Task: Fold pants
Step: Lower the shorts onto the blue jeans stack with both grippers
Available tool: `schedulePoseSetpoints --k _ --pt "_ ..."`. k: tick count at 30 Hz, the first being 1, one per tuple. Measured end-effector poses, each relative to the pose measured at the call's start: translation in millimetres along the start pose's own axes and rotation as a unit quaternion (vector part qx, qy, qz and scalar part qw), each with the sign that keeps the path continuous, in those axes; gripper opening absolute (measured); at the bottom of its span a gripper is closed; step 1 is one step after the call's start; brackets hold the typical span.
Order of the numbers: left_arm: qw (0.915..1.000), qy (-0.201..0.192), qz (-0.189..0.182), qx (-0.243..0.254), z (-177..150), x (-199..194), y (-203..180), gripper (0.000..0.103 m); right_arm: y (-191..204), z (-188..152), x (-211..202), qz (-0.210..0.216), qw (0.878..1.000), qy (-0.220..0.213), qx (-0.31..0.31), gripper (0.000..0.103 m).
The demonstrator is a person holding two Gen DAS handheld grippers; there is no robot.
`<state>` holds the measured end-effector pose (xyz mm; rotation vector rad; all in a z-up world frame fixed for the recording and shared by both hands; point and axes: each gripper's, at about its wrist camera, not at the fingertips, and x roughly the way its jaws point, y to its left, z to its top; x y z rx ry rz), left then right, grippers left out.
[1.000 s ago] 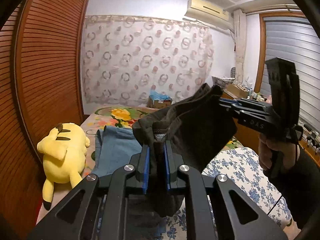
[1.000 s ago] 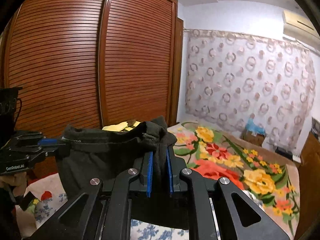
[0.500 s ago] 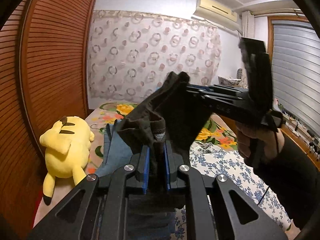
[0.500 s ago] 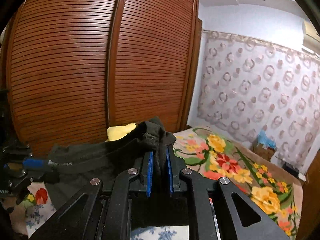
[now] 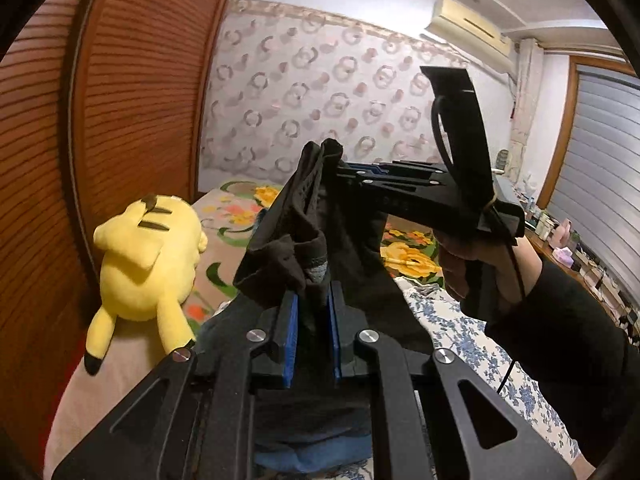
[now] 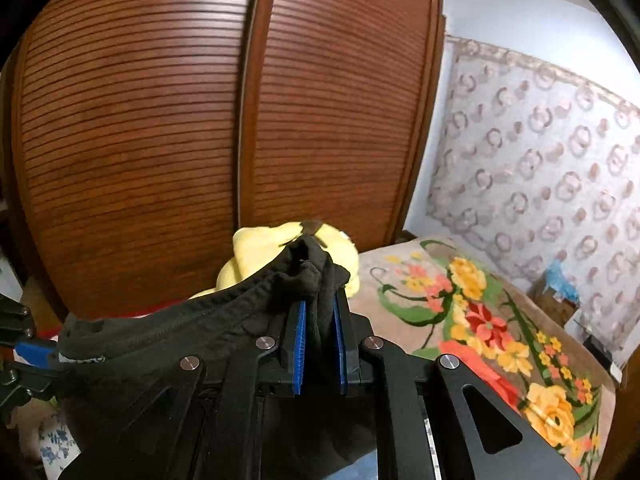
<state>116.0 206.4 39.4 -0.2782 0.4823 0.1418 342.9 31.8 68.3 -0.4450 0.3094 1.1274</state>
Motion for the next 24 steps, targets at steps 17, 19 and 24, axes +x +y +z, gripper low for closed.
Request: schedulePoseSetpoints --k 17,19,24 --pt "0.9995 -0.012 0.019 0.023 15.9 -2.7 -6.8 0.049 -37.4 18.2 -22.2 0.03 0.998 0.0 0.052 0.042" --pt "0.9994 -0.004 0.015 0.031 19.3 6.0 -9.9 0.049 -39.2 9.8 -31.1 0.044 0.997 0.002 0.061 0.042" --pt "0.9981 0.042 0.012 0.042 9.8 32.1 -18.0 0.049 -49.2 -14.1 -28.0 0.071 0.994 0.027 0.074 0.038"
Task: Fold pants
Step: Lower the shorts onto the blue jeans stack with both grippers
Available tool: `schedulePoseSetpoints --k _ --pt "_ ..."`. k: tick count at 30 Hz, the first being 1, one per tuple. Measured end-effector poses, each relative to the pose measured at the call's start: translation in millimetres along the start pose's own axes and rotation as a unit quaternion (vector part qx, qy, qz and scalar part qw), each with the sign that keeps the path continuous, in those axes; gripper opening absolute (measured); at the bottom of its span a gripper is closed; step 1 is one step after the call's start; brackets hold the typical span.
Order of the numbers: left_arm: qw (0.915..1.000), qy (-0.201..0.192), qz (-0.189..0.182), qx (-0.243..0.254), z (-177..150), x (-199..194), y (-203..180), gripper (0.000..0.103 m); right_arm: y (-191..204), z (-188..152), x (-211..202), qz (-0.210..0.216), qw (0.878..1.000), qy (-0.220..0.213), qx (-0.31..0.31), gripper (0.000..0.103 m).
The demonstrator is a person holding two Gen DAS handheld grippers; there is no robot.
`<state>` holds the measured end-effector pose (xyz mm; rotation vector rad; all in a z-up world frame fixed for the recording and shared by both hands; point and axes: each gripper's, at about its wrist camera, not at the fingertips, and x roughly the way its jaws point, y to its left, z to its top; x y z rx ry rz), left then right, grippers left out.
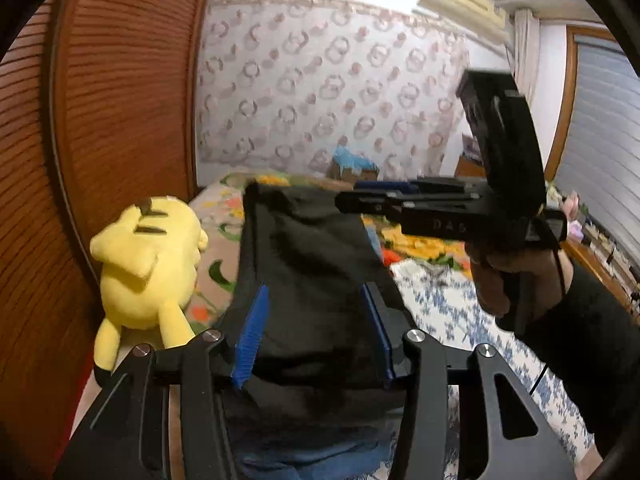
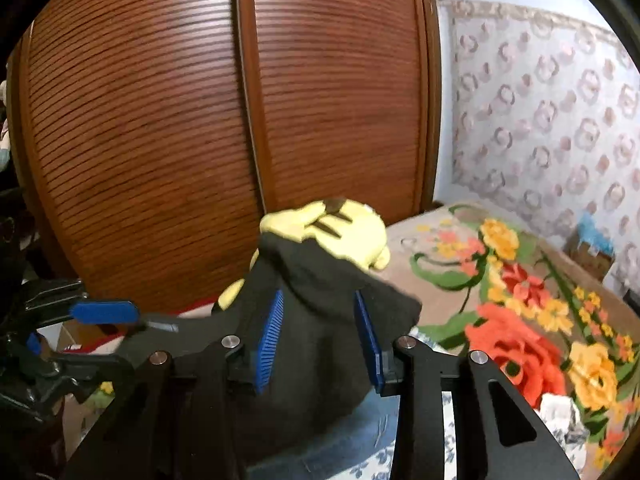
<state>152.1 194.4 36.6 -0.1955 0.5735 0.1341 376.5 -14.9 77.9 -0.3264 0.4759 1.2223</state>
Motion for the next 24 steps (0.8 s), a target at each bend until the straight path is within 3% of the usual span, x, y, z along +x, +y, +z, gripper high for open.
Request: schedulePoseSetpoints --k 7,13,18,24 --pt "0.9988 0.046 0.01 -0.011 -24.2 21.7 6.5 0.048 -34.7 8.4 45.6 -0.008 0.999 0.038 0.035 0.038" --pt "0.9985 0.049 0.007 -0.022 -32.4 29.8 10.1 0.048 -46.6 7.0 75.3 -0.008 0.997 0.048 0.062 0.038" --pt "0.9986 0.049 0.012 -0.018 -35.5 31.1 6.1 0.048 -39.3 2.0 76.9 -0.019 0.997 0.041 0.058 0.038" --pt "0.9983 0.053 0.019 -0.016 -32.0 28.0 6.1 0.049 -20.7 -5.3 50.8 -0.034 0.998 0.024 0.047 0.038"
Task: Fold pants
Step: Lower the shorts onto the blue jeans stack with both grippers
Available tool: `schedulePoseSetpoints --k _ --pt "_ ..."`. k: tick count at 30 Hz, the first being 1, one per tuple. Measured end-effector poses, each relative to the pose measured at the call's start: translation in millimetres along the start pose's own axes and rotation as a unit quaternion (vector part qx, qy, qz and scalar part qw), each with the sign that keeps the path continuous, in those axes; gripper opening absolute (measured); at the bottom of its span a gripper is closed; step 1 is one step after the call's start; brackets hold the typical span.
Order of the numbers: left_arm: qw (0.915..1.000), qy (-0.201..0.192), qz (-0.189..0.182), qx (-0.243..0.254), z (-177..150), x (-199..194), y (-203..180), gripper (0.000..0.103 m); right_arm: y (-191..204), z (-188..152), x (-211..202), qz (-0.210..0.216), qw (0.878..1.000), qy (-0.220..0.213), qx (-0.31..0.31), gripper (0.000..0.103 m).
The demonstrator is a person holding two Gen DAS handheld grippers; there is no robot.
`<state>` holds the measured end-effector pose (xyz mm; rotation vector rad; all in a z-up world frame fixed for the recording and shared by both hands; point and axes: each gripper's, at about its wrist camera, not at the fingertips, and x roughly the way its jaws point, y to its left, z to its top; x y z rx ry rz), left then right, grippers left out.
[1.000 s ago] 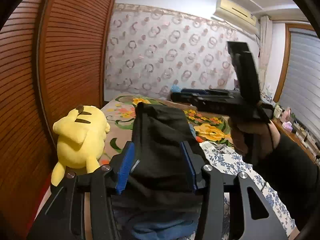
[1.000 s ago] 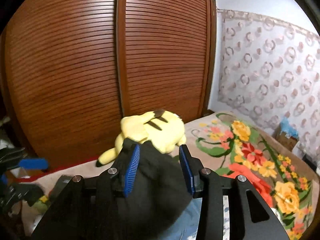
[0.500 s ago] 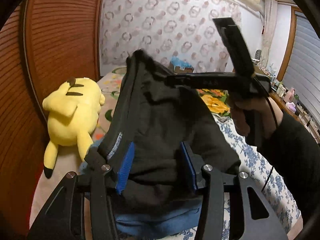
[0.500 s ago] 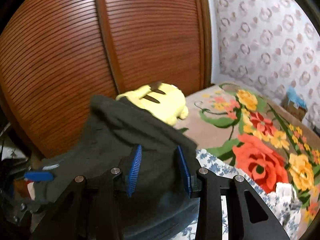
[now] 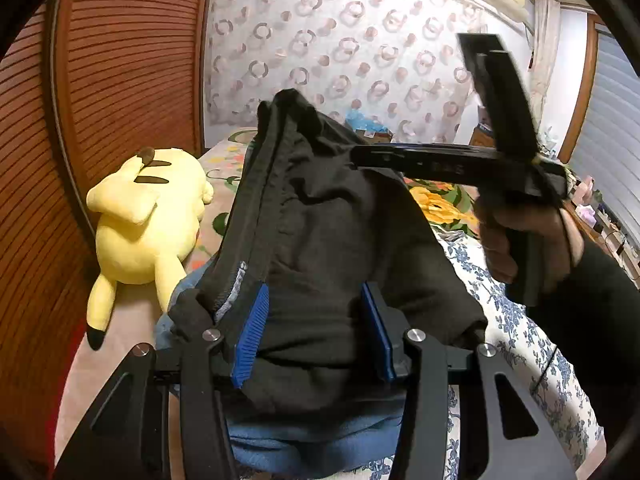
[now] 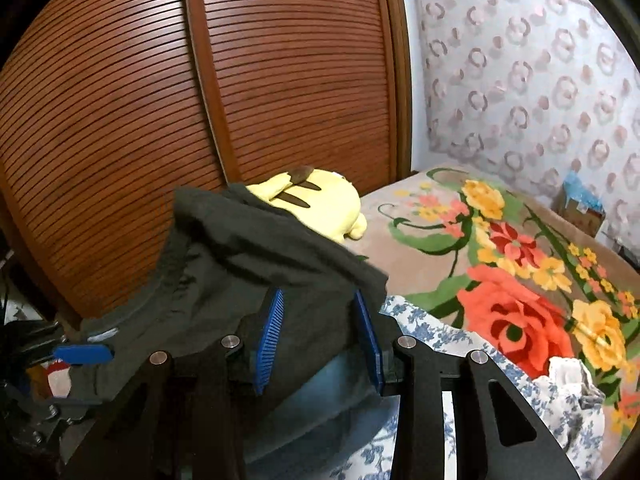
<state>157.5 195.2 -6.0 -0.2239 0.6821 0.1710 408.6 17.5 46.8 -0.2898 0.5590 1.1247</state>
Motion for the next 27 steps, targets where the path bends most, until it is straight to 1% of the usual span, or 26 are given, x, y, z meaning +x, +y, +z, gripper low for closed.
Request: schedulePoseSetpoints --k 4,5,7,10,11,13,14,15,17,20,22,24,27 --pt "1.0 -0.002 0.006 0.004 -0.5 -5.4 -0.3 0.05 15.9 -11.8 -20.7 0.0 1.0 -0.01 -0.005 0.038" --pt "0.9999 -0.004 0.008 0.005 -0.9 -8.2 -1.0 0.051 20.8 -15.1 -25.7 0.0 1.0 -0.011 -0.005 0.038" --pt "0.9999 -0.01 0.011 0.006 -2.7 -15.2 -1.8 0.057 26.4 -20.1 -34.6 0.001 1.0 -0.014 -0.004 0.038" --pt "0.9998 -0.019 0.01 0.005 -4.7 -25.7 -2.6 0.077 34.3 -26.2 -47.9 0.001 1.0 -0.019 -0.003 0.038" --pt "0.9996 -0.025 0.015 0.007 -5.3 -29.8 -2.7 0.086 35.3 -28.7 -51.3 0.001 1.0 -0.021 -0.003 0.038" --pt "0.9992 -0.034 0.021 0.006 -6.3 -37.5 -1.8 0.089 39.6 -32.2 -58.8 0.0 1.0 -0.023 -0.001 0.038" --pt "0.999 -0.036 0.025 0.005 -6.7 -40.4 -1.2 0.094 40.0 -33.8 -61.5 -0.001 1.0 -0.024 0.0 0.038" --pt "0.9988 -0.037 0.032 0.004 -7.0 -43.3 -1.1 0.103 41.3 -35.4 -64.4 -0.002 1.0 -0.025 0.002 0.038" --pt "0.9979 -0.047 0.044 0.005 -8.3 -49.9 -0.7 0.103 44.2 -38.1 -69.4 -0.003 1.0 -0.026 0.003 0.038" --pt "0.9969 -0.052 0.058 0.008 -9.9 -57.3 -1.7 0.103 50.2 -42.2 -76.1 -0.005 1.0 -0.029 0.004 0.039" --pt "0.9966 -0.052 0.063 0.008 -10.6 -61.7 -2.2 0.103 55.1 -43.4 -80.0 -0.007 1.0 -0.029 0.004 0.043" --pt "0.9964 -0.048 0.07 0.009 -10.9 -65.0 -3.9 0.103 59.1 -45.0 -85.7 -0.013 0.999 -0.031 0.005 0.044" --pt "0.9971 -0.049 0.057 0.01 -13.3 -72.1 -8.2 0.103 66.6 -50.7 -99.2 -0.019 0.999 -0.036 0.009 0.05"
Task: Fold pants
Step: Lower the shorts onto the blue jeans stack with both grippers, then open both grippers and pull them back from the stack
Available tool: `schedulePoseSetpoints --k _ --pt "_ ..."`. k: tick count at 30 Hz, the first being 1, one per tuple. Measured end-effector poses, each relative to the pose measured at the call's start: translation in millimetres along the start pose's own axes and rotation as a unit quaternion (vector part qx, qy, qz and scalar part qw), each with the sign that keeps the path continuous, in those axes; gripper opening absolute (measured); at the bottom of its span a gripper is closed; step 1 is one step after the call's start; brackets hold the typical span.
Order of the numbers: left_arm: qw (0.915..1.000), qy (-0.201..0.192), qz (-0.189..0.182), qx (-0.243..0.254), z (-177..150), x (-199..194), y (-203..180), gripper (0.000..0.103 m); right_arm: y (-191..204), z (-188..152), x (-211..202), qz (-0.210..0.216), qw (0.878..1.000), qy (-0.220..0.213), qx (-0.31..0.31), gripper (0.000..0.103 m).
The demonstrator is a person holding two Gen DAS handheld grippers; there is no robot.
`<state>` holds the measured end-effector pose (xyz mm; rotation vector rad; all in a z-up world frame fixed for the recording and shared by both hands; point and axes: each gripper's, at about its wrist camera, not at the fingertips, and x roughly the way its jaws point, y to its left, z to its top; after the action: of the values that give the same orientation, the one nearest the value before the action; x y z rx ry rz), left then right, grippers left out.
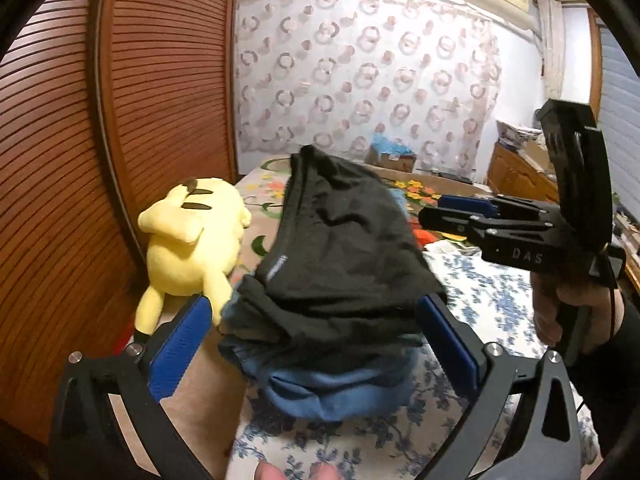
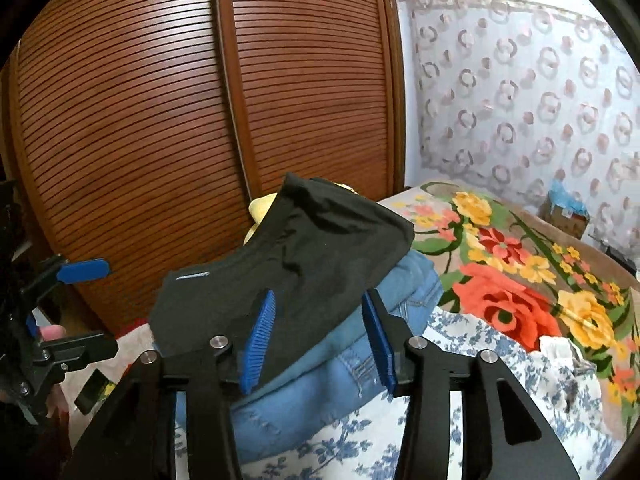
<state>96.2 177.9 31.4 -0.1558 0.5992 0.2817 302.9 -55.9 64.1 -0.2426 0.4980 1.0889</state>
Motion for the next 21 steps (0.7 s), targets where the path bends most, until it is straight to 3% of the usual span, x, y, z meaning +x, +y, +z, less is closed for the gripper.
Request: schedulePoseSetpoints --k 11,21 --pt "0.9995 -0.014 -0.006 0.029 -14.4 -26.0 -27.9 0.103 23.3 -37.8 -67.2 -0.051 0.998 -0.023 0.033 0.091" --pt "0.9974 -0.017 -0.049 0.05 -28.4 -43.0 -63.6 0.103 54.2 -82.8 -127.2 -0.113 0.991 -0.031 0.059 0.097"
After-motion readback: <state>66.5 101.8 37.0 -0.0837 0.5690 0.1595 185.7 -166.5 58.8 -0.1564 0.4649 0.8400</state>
